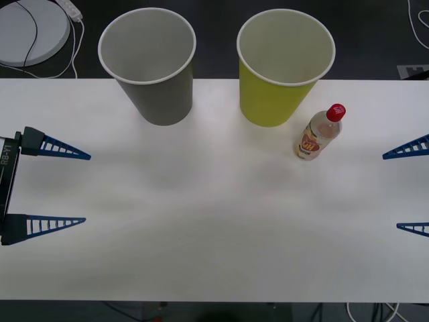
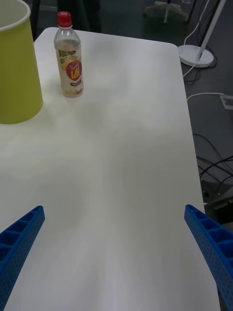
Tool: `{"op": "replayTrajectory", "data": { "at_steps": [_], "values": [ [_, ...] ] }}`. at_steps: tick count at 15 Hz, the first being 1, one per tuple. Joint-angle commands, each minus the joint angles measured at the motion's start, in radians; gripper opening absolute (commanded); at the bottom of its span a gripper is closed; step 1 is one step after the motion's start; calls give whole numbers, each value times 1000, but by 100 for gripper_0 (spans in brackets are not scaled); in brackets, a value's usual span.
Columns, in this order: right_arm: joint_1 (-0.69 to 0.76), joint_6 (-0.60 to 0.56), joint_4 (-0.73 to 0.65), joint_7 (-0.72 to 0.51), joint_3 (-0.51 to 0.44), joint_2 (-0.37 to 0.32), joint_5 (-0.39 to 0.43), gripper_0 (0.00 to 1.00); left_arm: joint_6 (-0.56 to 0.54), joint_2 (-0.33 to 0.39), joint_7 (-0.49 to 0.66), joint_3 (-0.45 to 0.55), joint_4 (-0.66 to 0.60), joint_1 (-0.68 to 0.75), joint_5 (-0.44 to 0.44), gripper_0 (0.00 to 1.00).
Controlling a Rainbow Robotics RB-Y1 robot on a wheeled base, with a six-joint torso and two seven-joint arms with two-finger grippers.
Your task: Put the can into the green bin and the plastic bottle into the gray bin
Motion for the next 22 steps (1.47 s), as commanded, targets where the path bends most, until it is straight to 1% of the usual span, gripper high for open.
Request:
{"op": "replayTrajectory", "data": {
  "at_steps": [1,3,4,5,10,12,16,17,22],
  "values": [
    [0,0,0,0,0,0,0,100,0,0,0,0,0,0,0,100],
    [0,0,0,0,0,0,0,100,0,0,0,0,0,0,0,100],
    [20,-2,5,-5,11,31,-11,100,0,0,0,0,0,0,0,100],
    [21,-2,6,-9,11,37,-15,100,0,0,0,0,0,0,0,100],
    [26,18,5,-31,6,44,-31,100,0,0,0,0,0,0,0,100],
    [48,67,-6,-21,6,63,-29,100,0,0,0,0,0,0,0,100],
    [161,288,-75,-8,6,83,-31,100,0,0,0,0,0,0,0,100],
    [183,327,-84,-6,6,92,-31,100,0,0,0,0,0,0,0,100],
    [249,445,-84,9,6,135,-37,100,0,0,0,0,0,0,0,100]
  ]
}}
